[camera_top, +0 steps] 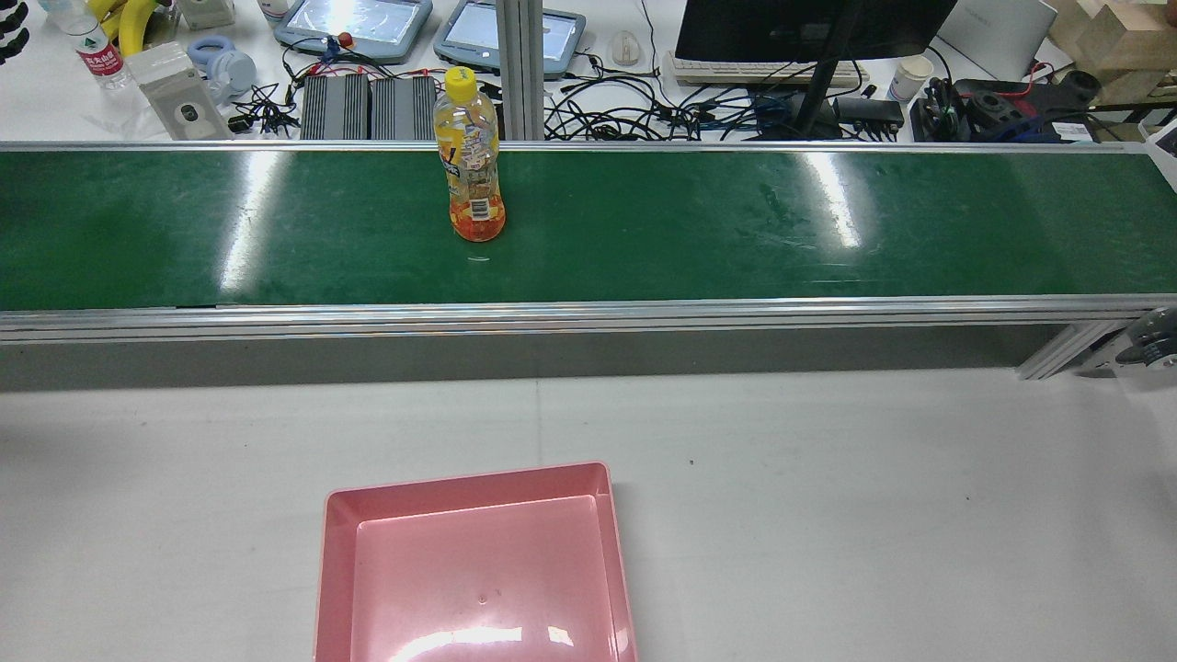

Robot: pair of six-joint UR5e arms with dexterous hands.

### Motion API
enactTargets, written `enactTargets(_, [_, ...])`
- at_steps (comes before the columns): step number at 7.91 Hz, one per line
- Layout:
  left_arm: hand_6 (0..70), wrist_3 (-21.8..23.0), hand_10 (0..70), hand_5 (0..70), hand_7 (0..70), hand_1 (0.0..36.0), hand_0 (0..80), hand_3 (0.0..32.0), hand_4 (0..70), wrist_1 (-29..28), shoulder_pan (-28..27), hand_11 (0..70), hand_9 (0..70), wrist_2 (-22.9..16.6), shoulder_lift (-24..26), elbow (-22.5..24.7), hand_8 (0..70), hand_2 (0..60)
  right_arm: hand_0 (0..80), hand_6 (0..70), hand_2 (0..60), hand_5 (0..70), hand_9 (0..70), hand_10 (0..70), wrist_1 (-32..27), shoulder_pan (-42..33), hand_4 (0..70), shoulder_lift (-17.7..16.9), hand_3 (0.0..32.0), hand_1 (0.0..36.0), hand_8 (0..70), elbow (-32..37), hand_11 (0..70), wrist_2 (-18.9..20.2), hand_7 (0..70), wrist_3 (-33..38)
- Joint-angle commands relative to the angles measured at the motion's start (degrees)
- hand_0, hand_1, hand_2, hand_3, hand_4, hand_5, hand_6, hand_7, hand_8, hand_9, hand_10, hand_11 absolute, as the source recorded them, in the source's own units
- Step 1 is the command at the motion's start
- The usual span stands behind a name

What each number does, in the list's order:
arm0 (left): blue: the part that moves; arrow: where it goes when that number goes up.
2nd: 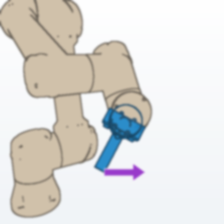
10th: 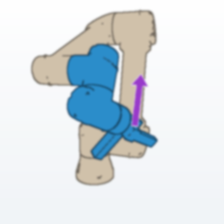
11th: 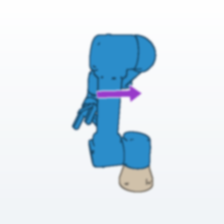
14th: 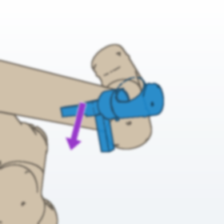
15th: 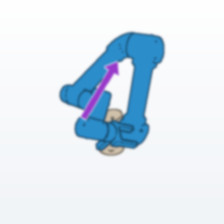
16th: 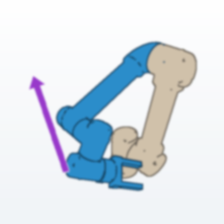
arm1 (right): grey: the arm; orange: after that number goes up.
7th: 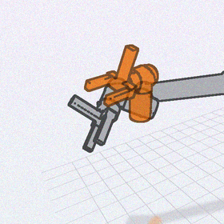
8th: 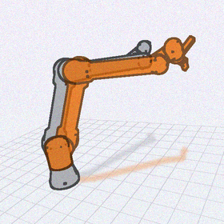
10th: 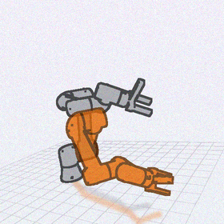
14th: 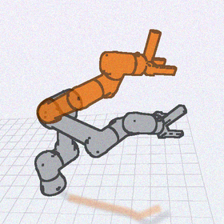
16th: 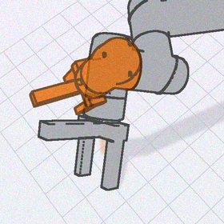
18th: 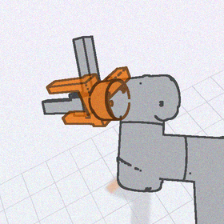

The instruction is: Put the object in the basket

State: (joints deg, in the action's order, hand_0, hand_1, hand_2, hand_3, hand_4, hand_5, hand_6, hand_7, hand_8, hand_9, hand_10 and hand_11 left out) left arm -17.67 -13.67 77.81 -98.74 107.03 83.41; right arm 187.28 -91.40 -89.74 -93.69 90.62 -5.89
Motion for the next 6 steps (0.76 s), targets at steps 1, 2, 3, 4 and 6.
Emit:
enactTargets(1, [0.0,0.0,0.0,0.0,0.0,3.1,54.5,0.8,3.9,0.05,-0.02,0.0,0.0,0.03,0.02,0.08,0.0,0.0,0.0,0.0,0.0,0.0,0.0,0.0,-0.07,0.0,0.0,0.0,0.0,0.0,0.0,0.0,0.0,0.0,0.0,-0.09])
enactTargets(2, [0.0,0.0,0.0,0.0,0.0,3.0,54.5,0.6,4.1,0.05,-0.02,0.0,0.0,0.03,0.02,0.08,0.0,0.0,0.0,0.0,0.0,0.0,0.0,0.0,-0.07,0.0,0.0,0.0,0.0,0.0,0.0,0.0,0.0,0.0,0.0,0.0])
enactTargets(3, [0.0,0.0,0.0,0.0,0.0,3.2,54.9,0.6,4.0,0.05,-0.02,0.0,0.0,0.03,0.02,0.26,0.0,0.0,0.0,0.0,0.0,0.0,0.0,0.0,-0.07,0.0,0.0,0.0,0.0,0.0,0.0,0.0,0.0,0.0,0.0,0.0])
enactTargets(4, [0.0,0.17,0.0,0.0,0.0,3.7,55.8,1.0,4.0,1.27,-0.11,0.0,0.0,0.03,-0.24,2.35,0.0,0.0,0.0,0.0,0.0,0.0,0.0,0.0,0.01,0.0,0.0,0.0,0.0,0.0,0.0,-0.09,0.0,0.0,0.0,0.0])
enactTargets(6, [0.0,0.26,0.0,0.0,0.0,3.3,55.5,0.6,4.2,3.47,-4.39,0.0,0.0,0.12,-0.16,3.68,0.0,0.0,0.0,0.0,0.0,0.0,0.0,0.0,0.02,0.0,0.0,0.0,0.0,0.0,0.0,-0.09,0.0,0.0,0.0,0.0])
